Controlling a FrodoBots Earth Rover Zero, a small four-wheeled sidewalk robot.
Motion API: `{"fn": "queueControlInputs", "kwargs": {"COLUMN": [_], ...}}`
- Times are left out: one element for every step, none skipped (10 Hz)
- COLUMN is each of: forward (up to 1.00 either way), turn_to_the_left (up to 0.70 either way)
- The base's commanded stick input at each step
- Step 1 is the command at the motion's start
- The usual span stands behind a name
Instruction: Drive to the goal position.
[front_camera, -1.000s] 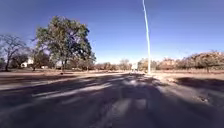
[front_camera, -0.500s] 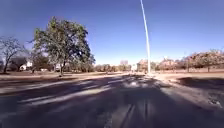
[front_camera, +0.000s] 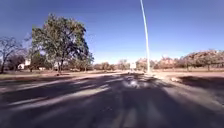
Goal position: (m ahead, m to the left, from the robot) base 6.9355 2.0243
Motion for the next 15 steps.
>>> {"fn": "queueControlInputs", "kwargs": {"forward": [0.50, 0.50, 0.50, 0.50, 0.50, 0.50, 0.50, 0.50, 0.50, 0.50, 0.50, 0.50, 0.50, 0.50, 0.50], "turn_to_the_left": [-0.02, 0.00, 0.00, 0.00, 0.00, 0.00, 0.00, 0.00, 0.00, 0.00, 0.00, 0.00, 0.00, 0.00, 0.00]}}
